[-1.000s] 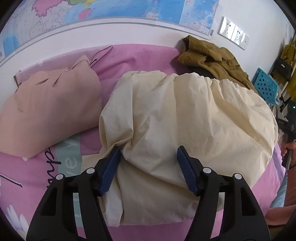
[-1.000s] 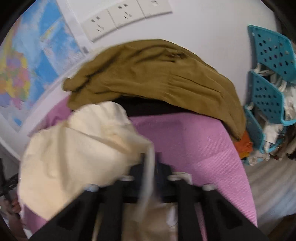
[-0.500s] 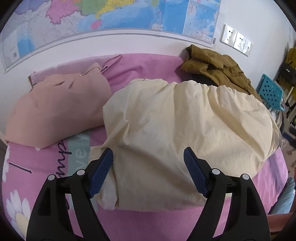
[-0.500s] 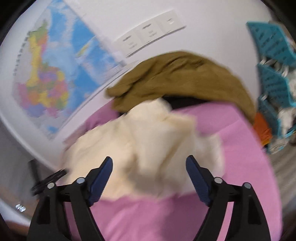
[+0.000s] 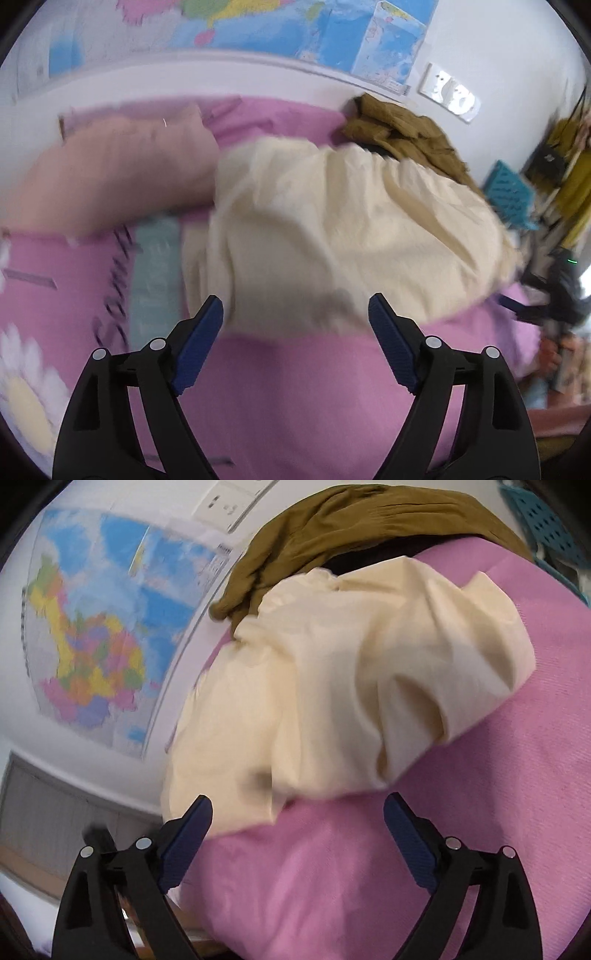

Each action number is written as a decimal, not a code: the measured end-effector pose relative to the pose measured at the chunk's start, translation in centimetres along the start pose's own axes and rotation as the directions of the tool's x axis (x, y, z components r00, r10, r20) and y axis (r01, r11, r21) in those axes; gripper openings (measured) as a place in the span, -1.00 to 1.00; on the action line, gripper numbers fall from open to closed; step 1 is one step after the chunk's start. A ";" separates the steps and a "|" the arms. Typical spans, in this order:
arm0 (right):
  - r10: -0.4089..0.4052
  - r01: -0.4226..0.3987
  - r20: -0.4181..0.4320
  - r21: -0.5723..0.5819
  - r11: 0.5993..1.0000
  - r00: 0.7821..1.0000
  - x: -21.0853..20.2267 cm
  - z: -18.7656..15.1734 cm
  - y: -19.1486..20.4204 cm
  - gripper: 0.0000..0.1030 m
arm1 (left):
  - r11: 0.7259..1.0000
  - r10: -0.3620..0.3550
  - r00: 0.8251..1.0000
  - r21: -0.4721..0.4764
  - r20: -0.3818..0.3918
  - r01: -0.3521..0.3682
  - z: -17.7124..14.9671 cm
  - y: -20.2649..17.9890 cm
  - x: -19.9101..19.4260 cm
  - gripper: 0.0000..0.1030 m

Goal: Fold large clothes

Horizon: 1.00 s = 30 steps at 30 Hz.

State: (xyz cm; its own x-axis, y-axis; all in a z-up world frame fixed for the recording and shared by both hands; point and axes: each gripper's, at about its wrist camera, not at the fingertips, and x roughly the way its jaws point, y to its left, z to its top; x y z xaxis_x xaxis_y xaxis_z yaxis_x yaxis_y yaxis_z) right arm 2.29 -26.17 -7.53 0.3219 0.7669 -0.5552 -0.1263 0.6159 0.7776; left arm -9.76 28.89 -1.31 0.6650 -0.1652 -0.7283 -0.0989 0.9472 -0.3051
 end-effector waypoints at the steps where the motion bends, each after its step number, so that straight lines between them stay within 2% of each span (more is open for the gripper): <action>1: 0.006 -0.006 0.013 0.022 1.000 1.000 0.2 0.4 -0.2 0.82 | 1.000 -0.023 1.000 -0.009 -0.015 0.023 -0.6 0.2 0.0 0.51; 5: 0.008 -0.012 0.064 0.069 0.998 0.998 0.8 1.0 -0.8 0.88 | 0.991 -0.107 0.991 -0.093 -0.080 0.100 -2.9 1.4 0.9 0.51; 8: 0.005 -0.010 0.092 0.063 0.998 0.996 1.2 1.3 -0.5 0.89 | 0.972 -0.177 0.978 -0.174 -0.112 0.156 -3.1 2.3 2.6 0.51; 11: -0.011 0.005 0.097 0.064 0.998 0.995 2.0 1.8 -0.1 0.89 | 0.960 -0.215 0.969 -0.211 -0.122 0.186 -2.7 2.1 4.2 0.50; 16: -0.009 0.003 0.111 0.057 0.998 0.994 2.6 2.1 0.1 0.90 | 0.955 -0.236 0.965 -0.213 -0.116 0.208 -1.9 0.7 5.7 0.50; 24: 0.010 -0.020 0.129 0.075 0.997 0.992 3.2 3.0 0.1 0.90 | 0.916 -0.308 0.947 -0.297 -0.090 0.269 -1.2 1.4 6.7 0.54; 25: 0.012 -0.022 0.134 0.076 0.997 0.991 3.3 3.1 0.2 0.90 | 0.908 -0.320 0.944 -0.310 -0.082 0.281 -1.2 1.7 6.7 0.54; 26: 0.013 -0.023 0.137 0.075 0.997 0.990 3.4 3.2 0.2 0.90 | 0.888 -0.347 0.936 -0.342 -0.063 0.307 -1.1 2.1 6.7 0.54; 30: 0.017 -0.028 0.158 0.071 0.997 0.987 3.6 3.5 0.4 0.90 | 0.851 -0.388 0.922 -0.391 -0.015 0.352 -1.4 3.1 6.3 0.55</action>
State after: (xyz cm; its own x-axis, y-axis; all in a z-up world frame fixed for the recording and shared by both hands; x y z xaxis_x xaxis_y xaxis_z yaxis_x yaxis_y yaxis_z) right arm 6.68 -23.81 -8.23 0.4640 0.7389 -0.4886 -0.0681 0.5797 0.8120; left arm -6.93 30.42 -7.74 0.6403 -0.5236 -0.5621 -0.1396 0.6402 -0.7554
